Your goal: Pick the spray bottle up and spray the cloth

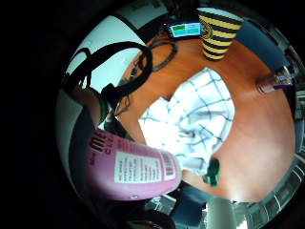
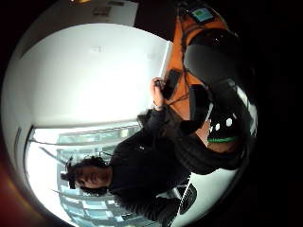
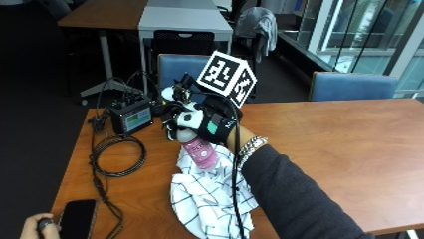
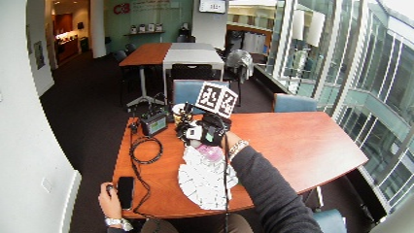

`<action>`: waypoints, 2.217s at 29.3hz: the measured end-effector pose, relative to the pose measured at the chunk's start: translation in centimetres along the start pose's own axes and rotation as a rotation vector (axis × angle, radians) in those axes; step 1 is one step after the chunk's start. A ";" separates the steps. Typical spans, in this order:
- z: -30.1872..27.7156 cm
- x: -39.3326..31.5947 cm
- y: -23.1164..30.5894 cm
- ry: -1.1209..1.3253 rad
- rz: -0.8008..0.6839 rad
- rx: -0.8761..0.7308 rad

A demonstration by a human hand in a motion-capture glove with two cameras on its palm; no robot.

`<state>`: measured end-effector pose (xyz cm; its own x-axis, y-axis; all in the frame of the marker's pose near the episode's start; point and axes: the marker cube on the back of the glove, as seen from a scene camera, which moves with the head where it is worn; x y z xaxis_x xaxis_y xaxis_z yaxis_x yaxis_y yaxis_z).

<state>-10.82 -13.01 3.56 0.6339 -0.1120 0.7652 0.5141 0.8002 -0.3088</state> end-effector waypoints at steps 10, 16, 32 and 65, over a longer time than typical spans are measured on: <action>3.5 2.1 -2.4 -0.414 -0.049 0.404; 5.0 4.1 -2.7 -0.478 -0.025 0.467; 7.6 4.5 -3.0 -0.358 -0.060 0.458; 3.9 1.2 -1.7 -0.185 -0.161 0.369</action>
<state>-13.17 -12.18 7.26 0.4312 -0.1725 0.8856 0.3362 0.9416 0.0197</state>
